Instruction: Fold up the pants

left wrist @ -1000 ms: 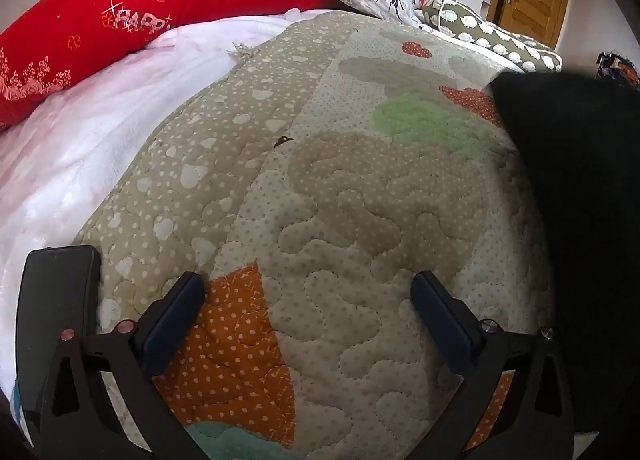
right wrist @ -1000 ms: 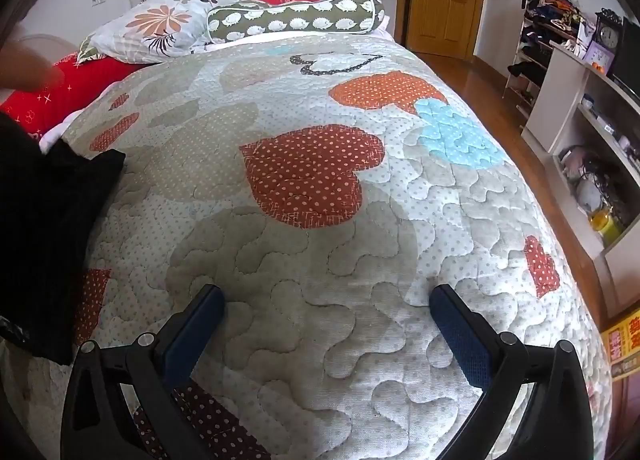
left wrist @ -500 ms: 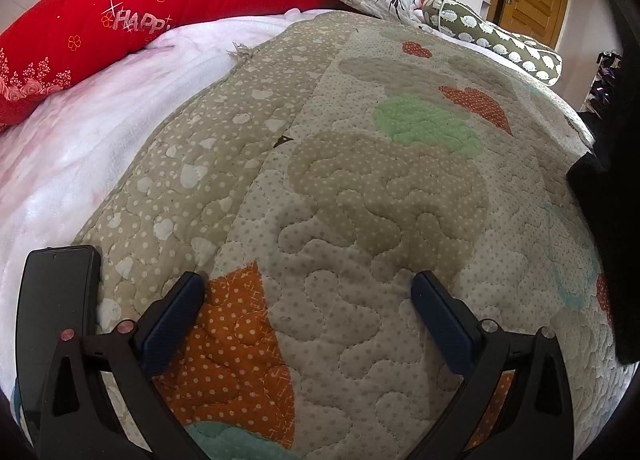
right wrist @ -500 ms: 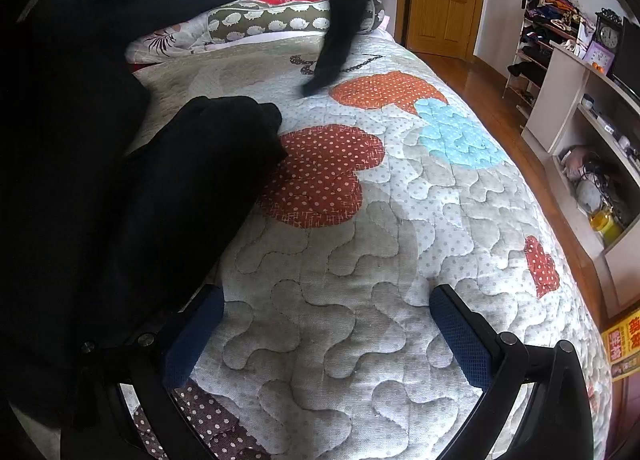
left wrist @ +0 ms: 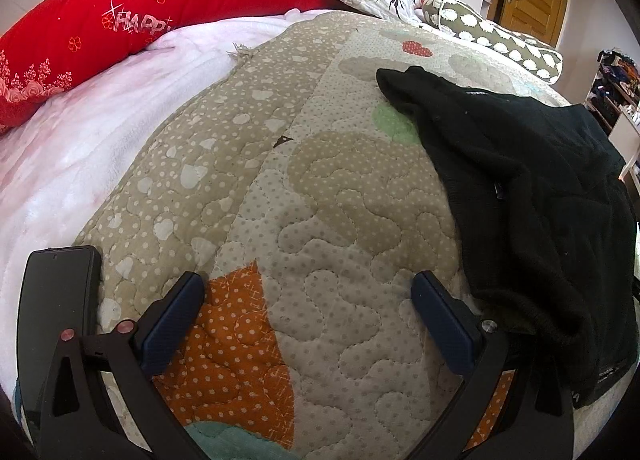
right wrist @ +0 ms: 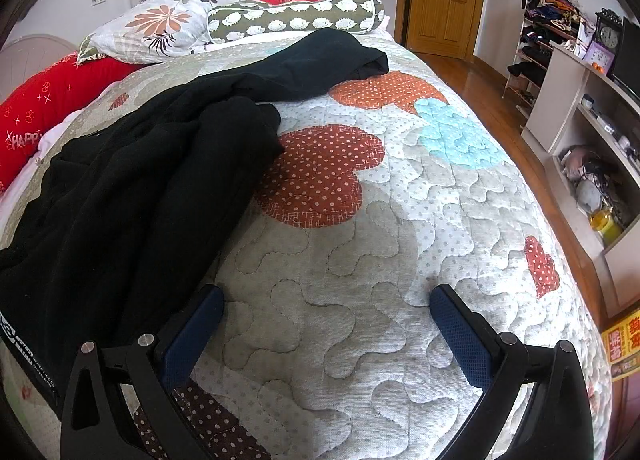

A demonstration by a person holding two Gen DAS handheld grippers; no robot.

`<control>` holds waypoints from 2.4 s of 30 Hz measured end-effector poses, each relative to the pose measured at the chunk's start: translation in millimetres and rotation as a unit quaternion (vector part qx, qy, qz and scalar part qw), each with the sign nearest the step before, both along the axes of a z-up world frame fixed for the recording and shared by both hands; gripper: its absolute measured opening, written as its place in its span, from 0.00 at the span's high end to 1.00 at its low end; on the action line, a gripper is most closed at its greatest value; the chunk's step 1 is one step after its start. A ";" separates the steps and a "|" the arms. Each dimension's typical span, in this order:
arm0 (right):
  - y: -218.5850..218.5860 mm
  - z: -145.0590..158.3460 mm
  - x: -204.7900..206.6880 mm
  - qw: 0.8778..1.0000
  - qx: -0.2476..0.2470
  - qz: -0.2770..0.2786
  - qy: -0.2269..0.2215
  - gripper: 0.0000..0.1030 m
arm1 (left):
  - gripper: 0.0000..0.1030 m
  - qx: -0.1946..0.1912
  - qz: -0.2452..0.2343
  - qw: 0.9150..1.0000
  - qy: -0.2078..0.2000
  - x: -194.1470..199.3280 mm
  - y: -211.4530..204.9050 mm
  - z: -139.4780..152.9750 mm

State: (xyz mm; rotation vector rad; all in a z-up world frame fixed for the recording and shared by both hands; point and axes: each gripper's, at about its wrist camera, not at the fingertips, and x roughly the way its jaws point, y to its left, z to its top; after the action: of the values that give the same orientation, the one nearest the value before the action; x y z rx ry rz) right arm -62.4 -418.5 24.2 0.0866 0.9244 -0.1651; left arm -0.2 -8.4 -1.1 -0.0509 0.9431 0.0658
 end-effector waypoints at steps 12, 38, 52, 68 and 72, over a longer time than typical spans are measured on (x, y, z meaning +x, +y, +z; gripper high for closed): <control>0.1 0.4 0.6 1.000 0.000 0.000 0.000 0.00 | 0.00 -0.076 0.004 0.997 -0.022 -55.9 19.4 62.3; 2.8 36.3 -33.3 0.999 0.037 0.004 -0.040 0.00 | 0.00 -0.064 -0.064 0.996 -0.009 -56.7 -76.3 48.3; 20.1 42.3 -27.7 0.998 0.050 0.030 -0.040 0.00 | 0.00 -0.063 -0.070 0.996 -0.002 -47.2 -84.3 43.0; 24.3 41.5 -20.3 0.998 0.043 0.039 -0.039 0.00 | 0.00 -0.056 -0.070 0.996 -0.003 -43.5 -85.2 43.8; 20.8 38.6 -16.2 0.998 0.047 0.034 -0.035 0.00 | 0.00 -0.058 -0.068 0.996 0.000 -40.1 -86.1 42.8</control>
State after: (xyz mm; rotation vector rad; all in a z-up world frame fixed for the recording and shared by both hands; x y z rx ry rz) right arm -78.6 -397.7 62.8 0.1463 0.8631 -0.0556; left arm -40.2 -94.5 41.7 -0.0931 0.9466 -0.1156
